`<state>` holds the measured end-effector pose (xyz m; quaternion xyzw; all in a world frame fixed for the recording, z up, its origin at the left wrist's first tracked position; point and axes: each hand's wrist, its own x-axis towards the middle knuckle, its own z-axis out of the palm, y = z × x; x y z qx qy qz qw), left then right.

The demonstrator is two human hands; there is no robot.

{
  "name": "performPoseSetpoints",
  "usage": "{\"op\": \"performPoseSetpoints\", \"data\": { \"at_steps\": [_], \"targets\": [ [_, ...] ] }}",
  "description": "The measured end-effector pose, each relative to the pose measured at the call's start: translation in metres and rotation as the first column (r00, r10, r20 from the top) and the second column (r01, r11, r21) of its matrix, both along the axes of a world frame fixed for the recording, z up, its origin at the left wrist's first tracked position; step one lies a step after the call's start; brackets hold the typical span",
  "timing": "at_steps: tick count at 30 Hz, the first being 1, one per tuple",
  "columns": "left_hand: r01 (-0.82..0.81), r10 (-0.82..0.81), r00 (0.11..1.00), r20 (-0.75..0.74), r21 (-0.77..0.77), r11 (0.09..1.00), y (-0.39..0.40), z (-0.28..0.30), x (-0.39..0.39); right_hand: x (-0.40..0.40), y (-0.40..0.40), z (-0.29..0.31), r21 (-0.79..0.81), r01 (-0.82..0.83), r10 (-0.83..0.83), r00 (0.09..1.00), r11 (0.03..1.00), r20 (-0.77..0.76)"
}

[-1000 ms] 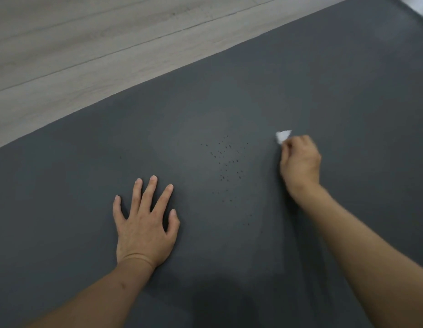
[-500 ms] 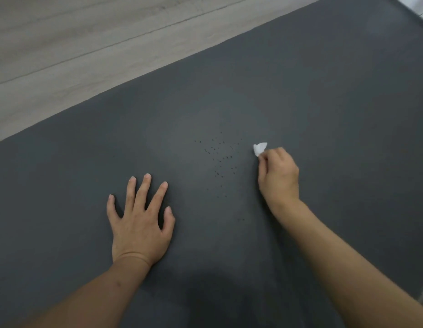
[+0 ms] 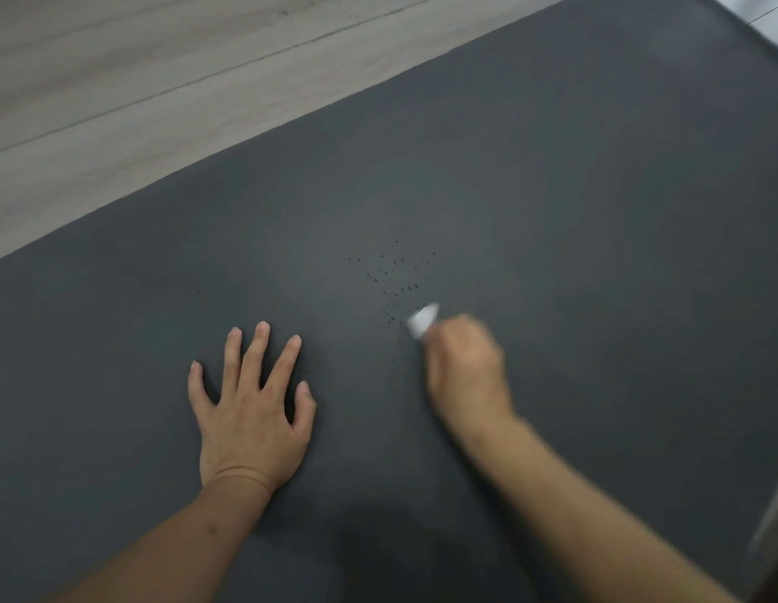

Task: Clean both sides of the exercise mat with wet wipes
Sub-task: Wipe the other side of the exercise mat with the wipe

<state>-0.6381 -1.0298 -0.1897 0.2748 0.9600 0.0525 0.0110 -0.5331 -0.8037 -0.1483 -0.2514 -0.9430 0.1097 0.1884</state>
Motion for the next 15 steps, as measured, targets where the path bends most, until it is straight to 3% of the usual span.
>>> {"op": "performPoseSetpoints", "data": {
  "at_steps": [2,4,5,7,9,11,13,15],
  "targets": [
    [0.006,-0.006,1.000,-0.003,-0.003,1.000,0.000,0.000,0.000,0.031,-0.066,-0.002,-0.066,-0.382,0.386,0.918,0.922,0.086],
    [0.006,-0.006,1.000,-0.008,-0.009,1.000,-0.001,0.000,0.000,0.037,-0.042,-0.004,-0.014,-0.512,0.509,0.852,0.859,0.125],
    [0.010,-0.010,1.000,-0.008,-0.013,1.000,0.000,0.000,0.000,0.029,-0.005,-0.006,0.053,-0.438,0.428,0.893,0.897,0.136],
    [0.016,-0.016,1.000,-0.012,-0.015,1.000,0.001,-0.001,-0.001,0.013,0.085,-0.006,0.159,-0.116,0.097,0.988,0.981,0.123],
    [0.020,-0.020,1.000,-0.012,-0.020,1.000,0.000,-0.002,-0.002,0.007,0.139,-0.001,0.155,0.189,-0.202,0.977,0.970,0.073],
    [0.031,-0.032,0.999,-0.011,-0.020,0.999,-0.001,-0.002,-0.001,0.009,0.108,0.002,0.120,0.267,-0.273,0.961,0.956,0.038],
    [0.075,-0.075,0.997,-0.021,0.005,0.997,-0.001,-0.001,-0.001,0.022,0.021,-0.003,0.038,0.056,-0.058,0.997,0.998,0.058],
    [0.188,-0.186,0.981,-0.051,0.041,0.981,-0.002,0.002,0.000,0.051,-0.063,-0.004,-0.082,-0.338,0.346,0.930,0.938,0.126]
  ]
}}
